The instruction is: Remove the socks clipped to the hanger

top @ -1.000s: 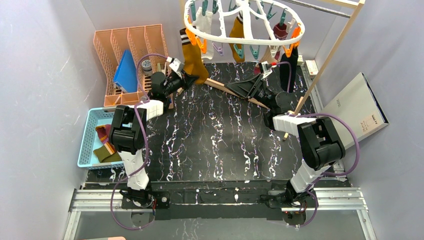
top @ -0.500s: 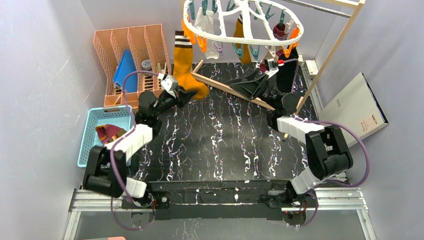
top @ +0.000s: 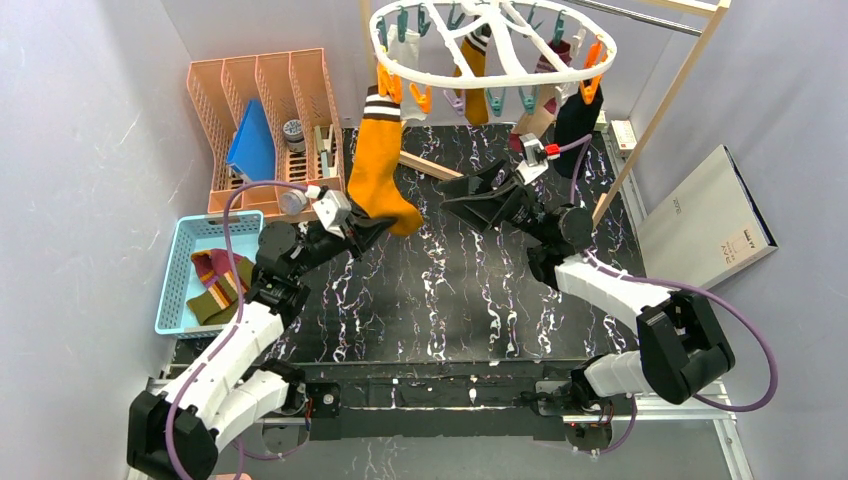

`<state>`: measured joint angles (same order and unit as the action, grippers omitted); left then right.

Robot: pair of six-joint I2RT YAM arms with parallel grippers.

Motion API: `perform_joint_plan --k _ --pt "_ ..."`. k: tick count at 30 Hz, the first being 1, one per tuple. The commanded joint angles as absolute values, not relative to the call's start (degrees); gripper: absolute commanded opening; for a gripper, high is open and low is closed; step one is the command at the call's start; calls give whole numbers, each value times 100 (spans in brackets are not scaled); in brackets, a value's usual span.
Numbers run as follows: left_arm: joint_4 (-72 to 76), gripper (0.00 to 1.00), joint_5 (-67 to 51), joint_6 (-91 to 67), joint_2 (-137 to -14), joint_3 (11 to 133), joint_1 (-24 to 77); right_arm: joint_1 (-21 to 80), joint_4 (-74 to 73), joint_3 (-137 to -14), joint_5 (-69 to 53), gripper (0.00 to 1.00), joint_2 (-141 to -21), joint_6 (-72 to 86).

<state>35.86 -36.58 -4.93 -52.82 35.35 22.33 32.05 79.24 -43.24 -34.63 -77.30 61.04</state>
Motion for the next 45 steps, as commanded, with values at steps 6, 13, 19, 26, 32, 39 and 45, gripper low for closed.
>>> perform_joint_plan --k 6,13,19,26,32,39,45 --pt "2524 0 -3463 -589 -4401 3215 2801 3512 7850 -4298 -2850 82 -7669 5593" --pt "1988 0 -3450 -407 -4108 3112 2856 3577 8625 -4574 -2661 82 -8296 5885" --pt "1994 0 -3589 -529 -4122 3032 2856 3577 9244 -5270 -2416 82 -9091 6144" --pt "2038 0 -3630 -683 -4046 2865 2865 3584 9583 -6301 -2391 82 -9803 6352" --pt "2140 0 -3668 -768 -4085 2757 2865 3562 9370 -6621 -2397 82 -9750 6102" --pt "2317 0 -3693 -877 -4221 2707 2875 3524 9362 -6439 -2096 81 -9453 5881" --pt "2386 0 -3710 -946 -4272 2683 2896 3524 9319 -6209 -1393 81 -9217 5590"
